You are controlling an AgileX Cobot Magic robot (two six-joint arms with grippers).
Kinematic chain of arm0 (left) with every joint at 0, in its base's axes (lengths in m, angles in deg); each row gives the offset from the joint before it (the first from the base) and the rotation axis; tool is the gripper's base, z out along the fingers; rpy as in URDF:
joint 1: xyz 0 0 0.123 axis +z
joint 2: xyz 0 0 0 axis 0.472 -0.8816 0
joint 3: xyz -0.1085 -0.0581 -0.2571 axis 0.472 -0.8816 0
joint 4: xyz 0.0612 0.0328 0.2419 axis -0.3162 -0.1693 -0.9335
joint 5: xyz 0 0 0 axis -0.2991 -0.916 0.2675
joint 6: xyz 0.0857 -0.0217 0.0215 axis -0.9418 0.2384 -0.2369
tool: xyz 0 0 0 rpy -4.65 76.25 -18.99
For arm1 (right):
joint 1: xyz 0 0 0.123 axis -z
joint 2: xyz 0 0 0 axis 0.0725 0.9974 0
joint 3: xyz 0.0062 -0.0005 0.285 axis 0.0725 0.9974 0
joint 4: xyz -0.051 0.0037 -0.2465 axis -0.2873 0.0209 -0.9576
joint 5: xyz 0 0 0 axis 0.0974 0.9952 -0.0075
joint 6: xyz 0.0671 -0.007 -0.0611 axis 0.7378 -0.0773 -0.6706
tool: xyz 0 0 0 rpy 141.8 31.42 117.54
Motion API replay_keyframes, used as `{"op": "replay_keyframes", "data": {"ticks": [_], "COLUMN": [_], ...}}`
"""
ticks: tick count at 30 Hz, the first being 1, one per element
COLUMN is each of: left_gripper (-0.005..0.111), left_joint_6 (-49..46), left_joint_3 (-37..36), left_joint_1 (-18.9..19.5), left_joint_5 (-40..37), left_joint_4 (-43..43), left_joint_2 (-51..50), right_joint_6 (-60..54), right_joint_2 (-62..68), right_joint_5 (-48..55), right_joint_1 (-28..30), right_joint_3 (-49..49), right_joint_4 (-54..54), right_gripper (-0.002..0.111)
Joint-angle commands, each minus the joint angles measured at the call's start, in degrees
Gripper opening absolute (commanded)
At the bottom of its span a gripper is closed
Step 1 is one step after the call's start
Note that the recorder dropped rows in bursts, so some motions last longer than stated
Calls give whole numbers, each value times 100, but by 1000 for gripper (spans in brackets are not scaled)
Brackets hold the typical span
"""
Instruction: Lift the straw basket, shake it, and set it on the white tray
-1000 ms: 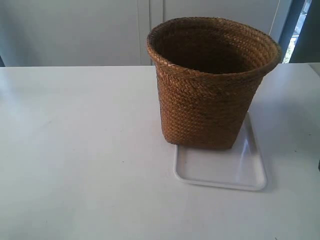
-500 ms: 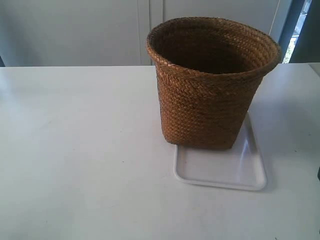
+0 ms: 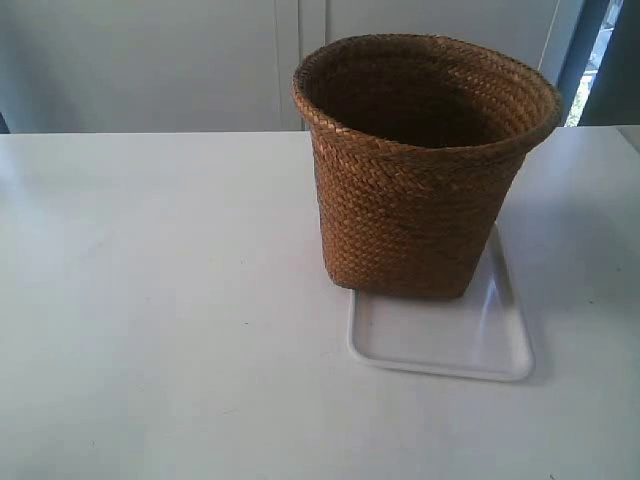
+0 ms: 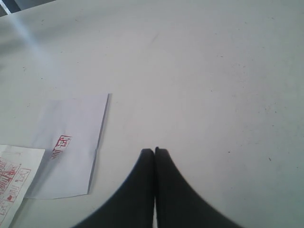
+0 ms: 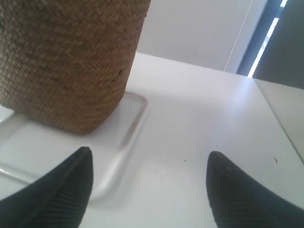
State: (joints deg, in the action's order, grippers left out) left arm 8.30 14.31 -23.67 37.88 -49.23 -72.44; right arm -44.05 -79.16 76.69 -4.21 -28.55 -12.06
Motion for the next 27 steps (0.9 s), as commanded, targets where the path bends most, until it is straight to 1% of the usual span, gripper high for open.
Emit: {"op": "replay_keyframes", "data": {"ticks": [1, 27], "left_gripper": [0, 0], "left_joint_6": [5, 7], "left_joint_3": [-33, -33], "left_joint_1": [9, 9], "left_joint_5": [-17, -45], "left_joint_4": [-9, -9], "left_joint_2": [22, 22], "right_joint_6": [-28, -60], "right_joint_2": [-430, -430], "right_joint_5": [17, 64], "right_joint_1": [11, 5], "right_joint_3": [28, 28], "right_joint_4": [-42, -42], "right_gripper": [63, 64]}}
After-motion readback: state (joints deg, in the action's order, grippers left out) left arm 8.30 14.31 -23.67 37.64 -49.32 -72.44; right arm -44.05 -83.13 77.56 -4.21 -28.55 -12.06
